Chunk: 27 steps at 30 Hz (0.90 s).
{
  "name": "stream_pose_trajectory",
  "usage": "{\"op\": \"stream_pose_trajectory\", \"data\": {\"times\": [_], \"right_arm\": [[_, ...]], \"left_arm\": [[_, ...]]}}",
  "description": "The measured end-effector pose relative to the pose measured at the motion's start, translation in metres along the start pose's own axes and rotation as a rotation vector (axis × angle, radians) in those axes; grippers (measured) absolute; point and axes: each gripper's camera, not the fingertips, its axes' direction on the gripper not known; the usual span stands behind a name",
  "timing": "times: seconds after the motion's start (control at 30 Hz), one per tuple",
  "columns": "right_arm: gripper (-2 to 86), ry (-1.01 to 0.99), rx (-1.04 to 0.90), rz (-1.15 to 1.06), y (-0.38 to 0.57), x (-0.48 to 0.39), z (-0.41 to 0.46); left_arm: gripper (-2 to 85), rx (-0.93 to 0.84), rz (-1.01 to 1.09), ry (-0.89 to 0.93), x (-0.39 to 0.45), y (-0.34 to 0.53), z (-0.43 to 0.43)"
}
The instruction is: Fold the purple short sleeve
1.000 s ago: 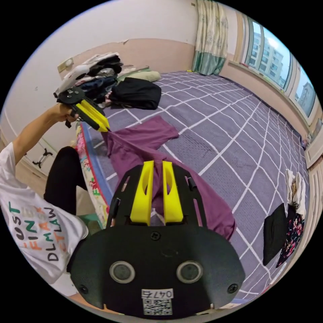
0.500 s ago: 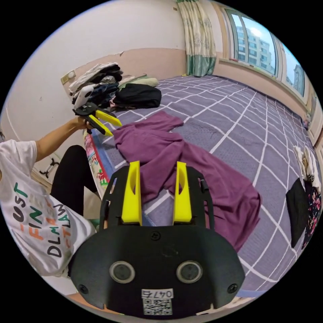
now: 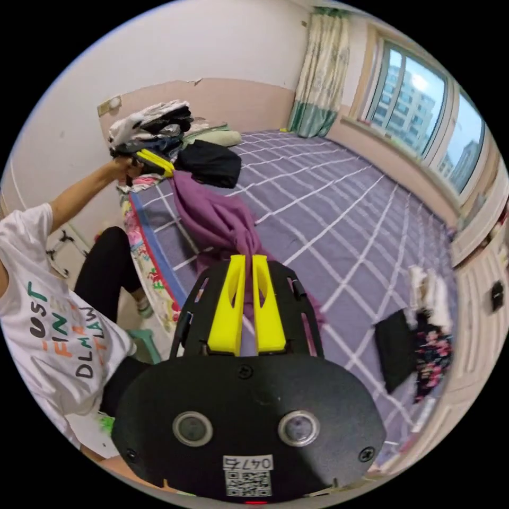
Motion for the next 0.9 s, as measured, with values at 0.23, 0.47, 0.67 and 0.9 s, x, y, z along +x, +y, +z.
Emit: {"op": "stream_pose_trajectory", "data": {"times": [0.23,0.47,0.67,0.9], "right_arm": [[0.2,0.6,0.133,-0.191,-0.081,-0.056,-0.165],[0.1,0.837,0.095,-0.213,-0.105,-0.118,-0.257],[0.1,0.763,0.173,-0.211,-0.07,-0.16,-0.278],[0.1,0.78,0.265,-0.276,-0.036,-0.196,-0.3]], "left_arm": [[-0.3,0.274,0.174,-0.419,0.126,-0.104,-0.187],[-0.2,0.44,0.221,-0.609,0.228,-0.126,-0.313],[-0.2,0.453,0.26,-0.596,0.288,-0.087,-0.371],[-0.2,0.382,0.338,-0.687,0.339,-0.063,-0.386]]}}
